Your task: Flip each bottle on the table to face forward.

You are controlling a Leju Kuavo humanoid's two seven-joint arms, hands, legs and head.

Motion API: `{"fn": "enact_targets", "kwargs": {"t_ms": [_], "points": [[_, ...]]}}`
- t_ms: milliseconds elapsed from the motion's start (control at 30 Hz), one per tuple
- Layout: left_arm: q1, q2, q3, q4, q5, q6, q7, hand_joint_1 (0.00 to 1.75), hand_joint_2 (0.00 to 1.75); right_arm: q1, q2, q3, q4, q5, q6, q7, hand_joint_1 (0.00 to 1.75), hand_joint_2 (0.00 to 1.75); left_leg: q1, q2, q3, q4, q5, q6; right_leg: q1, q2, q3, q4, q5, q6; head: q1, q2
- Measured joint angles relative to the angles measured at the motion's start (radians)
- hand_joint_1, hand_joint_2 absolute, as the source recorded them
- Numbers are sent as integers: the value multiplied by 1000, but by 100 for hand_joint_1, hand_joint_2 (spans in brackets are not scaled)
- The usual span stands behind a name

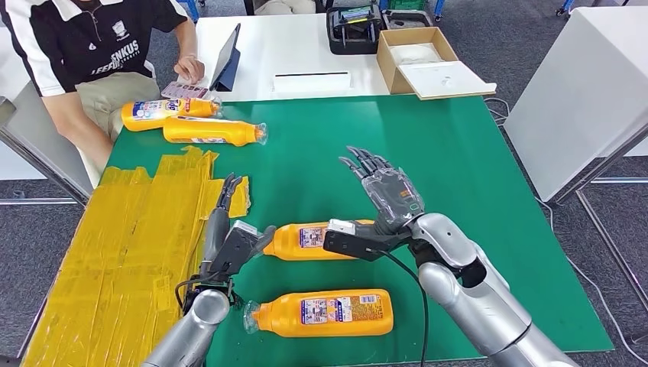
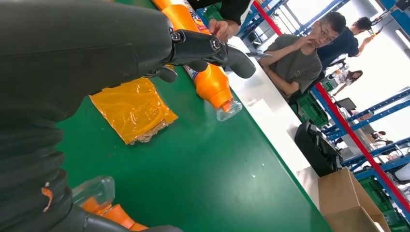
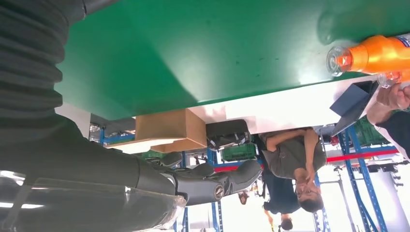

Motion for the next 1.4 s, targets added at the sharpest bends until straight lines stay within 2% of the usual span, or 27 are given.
{"fn": "enact_targets", "kwargs": {"t_ms": [167,567,900,1100,1400], "points": [[-4,0,0,0,0,-10,-1,0,175,-2,-5,9,35,-5,46,15,0,175,0,0,0,0,0,0,0,0,0,0,0,0,0,0],[-14,-2,-2,2,4,-11,-1,0,175,-11,-5,23,117,-13,71,21,0,175,0,0,0,0,0,0,0,0,0,0,0,0,0,0],[-47,-12,-21,27,36,-7,-17,0,175,-50,3,63,314,-25,80,15,0,175,0,0,-1,0,0,0,0,0,0,0,0,0,0,0],[-59,-18,-28,47,52,1,-27,0,175,-51,33,78,394,-24,61,14,0,175,0,0,-1,0,0,0,0,0,0,0,0,0,0,0],[-75,-33,-48,63,65,10,-28,0,175,-76,118,96,517,0,40,14,0,175,0,0,-1,0,1,0,0,0,-1,0,0,0,0,0]]}}
